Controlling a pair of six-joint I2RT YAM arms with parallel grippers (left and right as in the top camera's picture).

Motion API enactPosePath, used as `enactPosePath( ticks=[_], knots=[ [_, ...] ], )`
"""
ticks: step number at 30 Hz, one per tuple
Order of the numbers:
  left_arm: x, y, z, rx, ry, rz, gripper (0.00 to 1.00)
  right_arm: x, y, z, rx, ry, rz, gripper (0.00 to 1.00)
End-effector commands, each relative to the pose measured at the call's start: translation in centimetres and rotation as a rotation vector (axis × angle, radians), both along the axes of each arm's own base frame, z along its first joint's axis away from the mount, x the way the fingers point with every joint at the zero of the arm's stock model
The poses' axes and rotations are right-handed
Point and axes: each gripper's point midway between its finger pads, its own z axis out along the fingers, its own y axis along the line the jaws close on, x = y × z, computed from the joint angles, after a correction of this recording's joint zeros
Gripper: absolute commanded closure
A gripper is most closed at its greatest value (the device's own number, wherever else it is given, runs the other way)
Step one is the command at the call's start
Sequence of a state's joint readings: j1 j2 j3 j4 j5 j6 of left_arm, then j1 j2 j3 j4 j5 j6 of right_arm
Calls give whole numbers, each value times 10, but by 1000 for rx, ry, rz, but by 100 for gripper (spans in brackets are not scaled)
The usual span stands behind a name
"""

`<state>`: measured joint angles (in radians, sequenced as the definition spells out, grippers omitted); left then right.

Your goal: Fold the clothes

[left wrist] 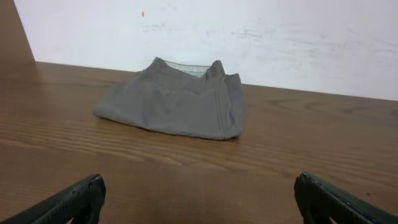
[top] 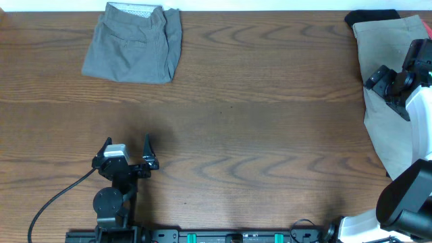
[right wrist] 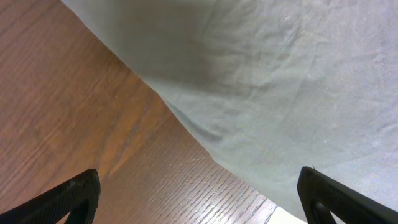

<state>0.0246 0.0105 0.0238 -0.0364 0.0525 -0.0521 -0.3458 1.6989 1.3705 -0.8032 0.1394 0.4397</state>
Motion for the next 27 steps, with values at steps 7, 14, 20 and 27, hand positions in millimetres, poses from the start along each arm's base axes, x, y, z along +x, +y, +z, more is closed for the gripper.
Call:
enactPosePath(
  ticks=[7,14,20,27],
  knots=[
    [-1,3,-15,-5,43,20,2,-2,-4,6,-20,-8,-5,1],
    [-1,3,-15,-5,43,20,2,1,7,16,-28,-32,23,1],
    [-1,3,-15,-5,43,20,2,-2,39,57,-57,-134,98,1],
    [-1,3,-15,-5,43,20,2,-18,112,132,-89,-350,276,1]
  ],
)
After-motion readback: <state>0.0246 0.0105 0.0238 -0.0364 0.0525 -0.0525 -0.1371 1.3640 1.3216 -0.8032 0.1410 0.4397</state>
